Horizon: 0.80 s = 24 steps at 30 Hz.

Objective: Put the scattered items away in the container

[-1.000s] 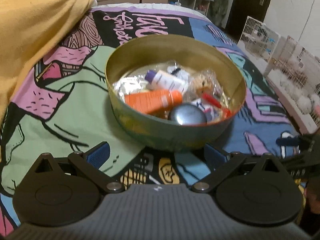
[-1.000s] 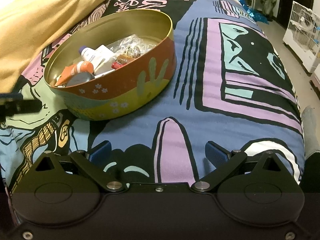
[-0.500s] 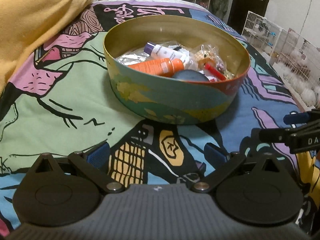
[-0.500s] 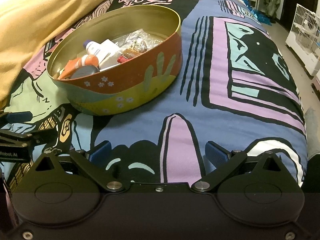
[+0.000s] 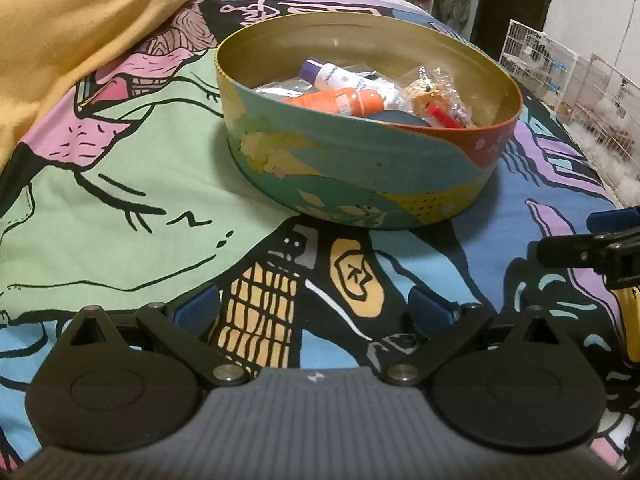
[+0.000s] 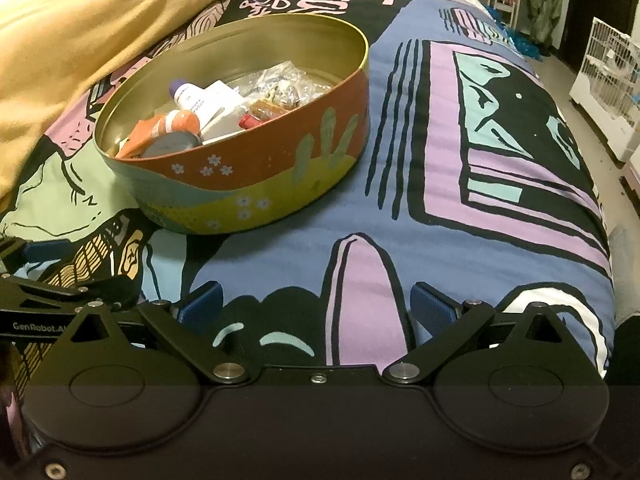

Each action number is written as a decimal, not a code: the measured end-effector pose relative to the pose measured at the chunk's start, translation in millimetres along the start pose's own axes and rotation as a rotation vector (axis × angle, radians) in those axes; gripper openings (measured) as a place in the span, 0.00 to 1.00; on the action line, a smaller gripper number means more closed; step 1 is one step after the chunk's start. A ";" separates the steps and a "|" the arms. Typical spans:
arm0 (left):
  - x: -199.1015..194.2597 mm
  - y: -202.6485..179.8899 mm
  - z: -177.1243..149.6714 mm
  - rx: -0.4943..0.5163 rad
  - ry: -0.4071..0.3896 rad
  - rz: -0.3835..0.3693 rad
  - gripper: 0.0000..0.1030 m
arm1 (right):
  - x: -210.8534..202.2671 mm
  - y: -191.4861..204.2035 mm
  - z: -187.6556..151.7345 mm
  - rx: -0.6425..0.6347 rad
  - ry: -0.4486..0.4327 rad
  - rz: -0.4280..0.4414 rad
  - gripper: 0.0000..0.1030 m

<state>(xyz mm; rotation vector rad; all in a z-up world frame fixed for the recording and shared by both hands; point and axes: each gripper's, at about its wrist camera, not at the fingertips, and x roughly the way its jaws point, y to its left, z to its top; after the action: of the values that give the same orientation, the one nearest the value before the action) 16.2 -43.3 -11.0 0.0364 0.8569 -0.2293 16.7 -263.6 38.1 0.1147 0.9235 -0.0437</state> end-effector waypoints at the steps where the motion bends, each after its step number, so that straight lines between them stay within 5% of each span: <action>1: 1.2 1.1 -0.4 -0.002 0.002 0.002 1.00 | 0.8 0.4 0.2 0.000 0.001 -0.001 0.98; 24: 13.6 -3.9 -8.5 -0.021 -0.095 0.068 1.00 | 24.7 7.6 -4.7 0.008 0.010 -0.108 1.00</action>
<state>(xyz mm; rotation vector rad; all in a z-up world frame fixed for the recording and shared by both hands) 17.6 -48.6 -26.5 0.0346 0.7624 -0.1564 28.5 -255.2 16.2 0.0729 0.9387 -0.1470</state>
